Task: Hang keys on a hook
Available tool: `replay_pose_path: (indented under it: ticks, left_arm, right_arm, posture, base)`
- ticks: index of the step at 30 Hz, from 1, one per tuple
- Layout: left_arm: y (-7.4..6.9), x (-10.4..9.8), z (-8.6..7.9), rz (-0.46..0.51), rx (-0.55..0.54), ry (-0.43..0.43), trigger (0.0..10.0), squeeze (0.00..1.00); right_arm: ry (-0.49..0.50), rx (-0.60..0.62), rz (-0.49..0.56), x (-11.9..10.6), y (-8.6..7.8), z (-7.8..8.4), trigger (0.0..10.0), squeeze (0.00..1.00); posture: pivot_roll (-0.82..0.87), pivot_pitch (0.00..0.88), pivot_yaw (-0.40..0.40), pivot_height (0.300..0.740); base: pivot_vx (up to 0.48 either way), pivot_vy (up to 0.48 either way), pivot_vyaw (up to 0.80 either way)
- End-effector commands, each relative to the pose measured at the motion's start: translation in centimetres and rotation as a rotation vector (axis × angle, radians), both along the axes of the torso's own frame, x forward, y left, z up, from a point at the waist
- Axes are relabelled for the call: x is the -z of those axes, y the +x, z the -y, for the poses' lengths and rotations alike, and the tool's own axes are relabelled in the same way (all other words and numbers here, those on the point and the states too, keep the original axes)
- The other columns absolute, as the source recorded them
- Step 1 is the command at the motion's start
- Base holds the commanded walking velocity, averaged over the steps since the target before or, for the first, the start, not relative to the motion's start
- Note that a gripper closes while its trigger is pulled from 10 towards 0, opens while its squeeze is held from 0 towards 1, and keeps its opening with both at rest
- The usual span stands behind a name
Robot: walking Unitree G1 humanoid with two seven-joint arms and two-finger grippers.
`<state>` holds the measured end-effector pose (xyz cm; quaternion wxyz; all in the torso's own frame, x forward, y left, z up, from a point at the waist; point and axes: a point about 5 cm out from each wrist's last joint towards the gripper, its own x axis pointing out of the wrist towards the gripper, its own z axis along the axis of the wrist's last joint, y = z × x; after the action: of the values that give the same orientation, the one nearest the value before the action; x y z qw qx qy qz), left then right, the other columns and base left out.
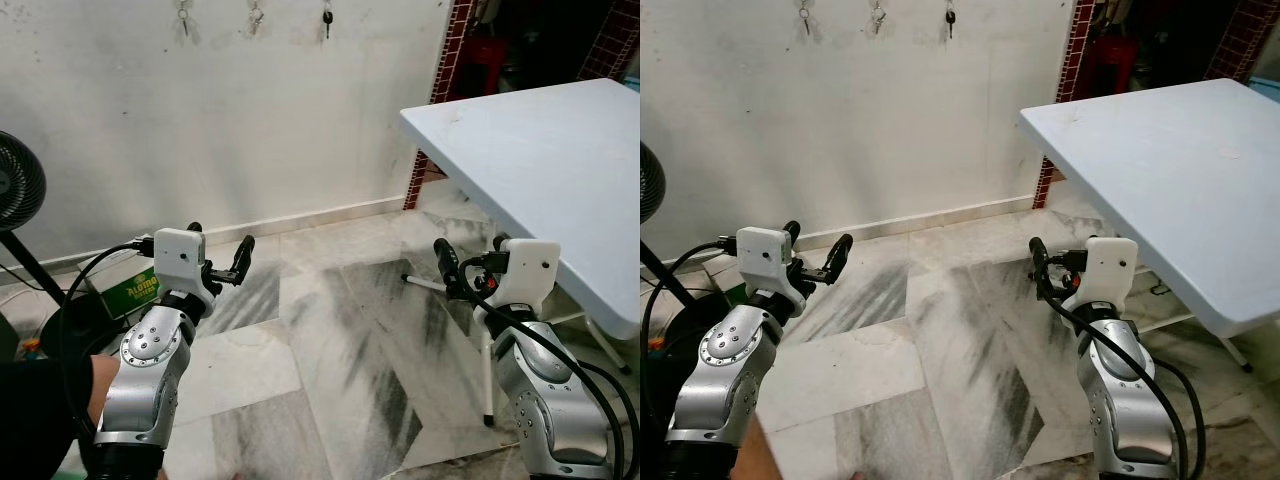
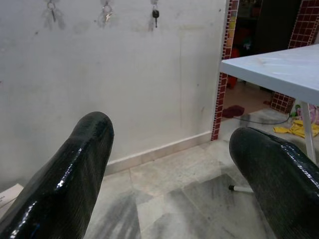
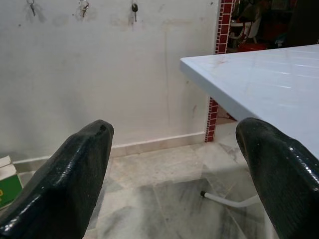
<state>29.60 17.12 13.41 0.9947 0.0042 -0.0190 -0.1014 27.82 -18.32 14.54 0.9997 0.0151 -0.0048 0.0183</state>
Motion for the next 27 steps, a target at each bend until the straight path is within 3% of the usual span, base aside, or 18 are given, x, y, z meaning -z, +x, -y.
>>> replay_pose_path:
  ticks: [1, 24, 27]
  left_arm:
    - [0.04, -0.25, 0.26, 0.012, 0.011, 0.004, 10.0, 0.00]
    - [0.02, -0.14, 0.36, 0.008, 0.017, 0.008, 10.0, 0.00]
    - [0.01, -0.15, 0.39, 0.011, 0.016, -0.011, 10.0, 0.00]
  right_arm:
    - [-0.005, 0.008, 0.014, -0.41, 0.15, 0.23, 10.0, 0.00]
    - [-0.008, 0.009, 0.013, -0.37, 0.20, 0.20, 10.0, 0.00]
    - [-0.010, 0.010, 0.012, -0.34, 0.21, 0.25, 10.0, 0.00]
  posture:
    - [-0.03, 0.000, 0.042, 0.740]
    - [-0.02, 0.000, 0.043, 0.740]
    - [-0.02, 0.000, 0.042, 0.740]
  base:
    - [0.000, -0.472, 0.00]
    - [0.000, -0.430, 0.00]
    - [0.000, 0.000, 0.00]
